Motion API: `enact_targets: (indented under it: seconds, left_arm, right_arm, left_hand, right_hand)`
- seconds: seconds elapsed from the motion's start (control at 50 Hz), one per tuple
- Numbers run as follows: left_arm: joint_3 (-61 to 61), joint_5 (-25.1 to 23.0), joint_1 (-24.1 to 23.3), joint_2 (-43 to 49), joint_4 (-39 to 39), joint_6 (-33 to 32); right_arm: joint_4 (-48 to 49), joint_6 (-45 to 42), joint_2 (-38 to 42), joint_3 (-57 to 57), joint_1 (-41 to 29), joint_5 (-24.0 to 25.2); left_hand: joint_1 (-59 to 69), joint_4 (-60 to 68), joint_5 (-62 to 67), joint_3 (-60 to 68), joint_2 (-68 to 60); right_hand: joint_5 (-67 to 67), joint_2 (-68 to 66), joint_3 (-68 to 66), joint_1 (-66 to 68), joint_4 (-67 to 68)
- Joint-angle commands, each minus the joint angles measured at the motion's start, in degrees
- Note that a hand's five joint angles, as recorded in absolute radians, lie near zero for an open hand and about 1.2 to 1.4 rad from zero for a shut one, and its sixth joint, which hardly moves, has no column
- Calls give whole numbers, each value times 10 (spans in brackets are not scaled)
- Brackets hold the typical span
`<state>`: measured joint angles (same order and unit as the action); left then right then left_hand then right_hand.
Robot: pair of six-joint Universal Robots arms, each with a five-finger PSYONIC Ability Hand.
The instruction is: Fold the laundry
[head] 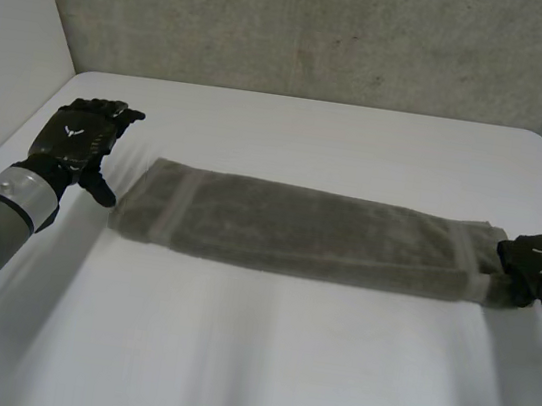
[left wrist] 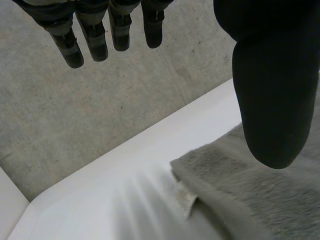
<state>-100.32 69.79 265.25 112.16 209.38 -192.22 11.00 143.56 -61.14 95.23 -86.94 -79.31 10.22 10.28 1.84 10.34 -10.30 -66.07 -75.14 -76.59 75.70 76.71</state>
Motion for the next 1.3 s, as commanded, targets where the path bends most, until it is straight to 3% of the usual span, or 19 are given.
enact_targets:
  seconds: [0.02, 0.2, 0.32, 0.36, 0.42, 0.52, 0.68, 0.84, 1.08, 1.18, 1.2, 1.22, 1.24, 1.3]
  left_arm:
    - [-1, 0, -1, 0, -1, 0]
    - [-7, 0, 0, -5, 1, 0]
    - [-8, 0, -1, -5, 5, 0]
    - [-8, 0, -2, -6, 6, 0]
    - [-9, 0, -2, -6, 5, 0]
    - [-10, 0, -2, -8, 6, 0]
    - [-17, -1, -4, -8, 8, -2]
    - [-32, -1, -7, -8, 38, -7]
    - [-35, 1, -10, -6, 51, -8]
    - [-35, 1, -11, -6, 51, -8]
    - [-35, 1, -11, -6, 51, -8]
    - [-35, 1, -11, -5, 51, -8]
    - [-35, 1, -11, -5, 51, -8]
    - [-36, 1, -12, -5, 50, -8]
  right_arm:
    - [4, -63, 3, -38, 25, -35]
    - [32, -159, 33, -123, 43, -68]
    - [29, -214, 28, -203, -11, -98]
    - [30, -217, 26, -245, -107, -102]
    - [30, -220, 29, -267, -157, -102]
    - [30, -231, 65, -321, -336, -88]
    - [11, -231, 175, -371, -487, -78]
    - [-17, -227, 258, -399, -528, -77]
    - [-22, -204, 255, -414, -529, -59]
    - [-86, -200, 261, -414, -536, -34]
    - [-117, -198, 262, -417, -536, -32]
    - [-117, -198, 262, -417, -536, -32]
    - [-138, -196, 261, -417, -536, -32]
    - [-158, -179, 243, -414, -531, -34]
  left_hand:
    - [17, 16, 1, 16, -16]
    - [15, 15, -1, 14, -14]
    - [15, 15, -1, 14, -14]
    - [13, 13, -3, 12, -13]
    - [13, 13, -3, 12, -13]
    - [13, 13, -3, 12, -13]
    - [13, 13, -3, 12, -13]
    - [13, 13, -3, 12, -13]
    - [15, 15, -1, 14, -14]
    - [15, 15, -1, 14, -14]
    - [15, 15, -1, 14, -14]
    - [13, 13, -3, 12, -13]
    - [13, 13, -3, 12, -13]
    - [13, 13, -3, 12, -13]
  right_hand:
    - [-39, -49, -34, 43, 33]
    - [-39, -49, -34, 43, 33]
    - [-39, -49, -34, 43, 33]
    - [-39, -49, -34, 43, 33]
    - [-39, -49, -34, 43, 33]
    - [-39, -49, -34, 43, 33]
    - [-39, -49, -34, 43, 33]
    - [-39, -49, -34, 43, 33]
    - [-39, -49, -34, 43, 33]
    - [-39, -49, -34, 43, 33]
    - [297, 287, 302, -293, -303]
    - [300, 291, 305, -296, -306]
    - [661, 651, 666, -657, -667]
    - [661, 651, 666, -657, -667]
